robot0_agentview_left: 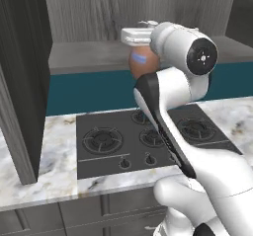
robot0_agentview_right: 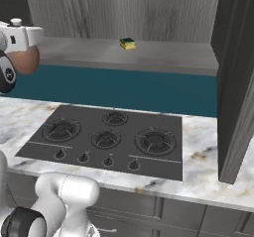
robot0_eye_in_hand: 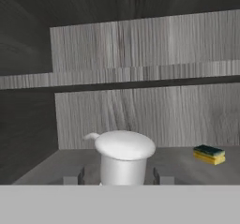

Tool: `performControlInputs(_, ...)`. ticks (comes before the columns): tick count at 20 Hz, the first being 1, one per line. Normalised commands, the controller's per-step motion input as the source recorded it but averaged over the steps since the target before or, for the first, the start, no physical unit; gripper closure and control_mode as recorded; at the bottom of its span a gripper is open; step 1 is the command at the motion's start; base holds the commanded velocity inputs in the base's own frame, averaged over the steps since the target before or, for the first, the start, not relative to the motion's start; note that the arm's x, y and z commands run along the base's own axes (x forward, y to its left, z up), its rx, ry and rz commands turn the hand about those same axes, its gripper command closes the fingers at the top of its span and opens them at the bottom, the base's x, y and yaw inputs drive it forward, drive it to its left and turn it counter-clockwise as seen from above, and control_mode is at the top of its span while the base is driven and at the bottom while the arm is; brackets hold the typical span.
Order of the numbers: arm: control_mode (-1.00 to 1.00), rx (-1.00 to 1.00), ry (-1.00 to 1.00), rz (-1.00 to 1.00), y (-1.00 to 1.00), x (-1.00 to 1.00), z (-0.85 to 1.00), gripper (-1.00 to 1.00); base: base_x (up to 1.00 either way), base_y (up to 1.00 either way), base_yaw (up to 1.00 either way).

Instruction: Locate and retrieve the soap dispenser and sponge from the cabinet. Place them next to the sink.

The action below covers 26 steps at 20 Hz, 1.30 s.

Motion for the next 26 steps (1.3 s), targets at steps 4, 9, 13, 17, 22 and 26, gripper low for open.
performControlInputs(4, -1.0, 0.0, 0.0, 0.01, -0.37, -0.62, -0.28, 1.0, 0.0, 0.0, 0.0)
performControlInputs(9, -1.0, -0.04, 0.0, 0.1, -0.49, -0.39, -0.45, 1.0, 0.0, 0.0, 0.0)
performControlInputs(13, -1.0, -0.14, 0.1, 0.12, -0.39, -0.31, -0.43, 1.0, 0.0, 0.0, 0.0)
performControlInputs(17, -1.0, -0.12, 0.1, 0.06, -0.37, -0.28, -0.46, 1.0, 0.0, 0.0, 0.0)
performControlInputs(22, -1.0, -0.03, 0.04, 0.0, -0.14, 0.0, -0.17, 1.0, 0.0, 0.0, 0.0)
performControlInputs(26, -1.0, 0.0, 0.0, 0.0, 0.0, 0.0, 0.0, 1.0, 0.0, 0.0, 0.0)
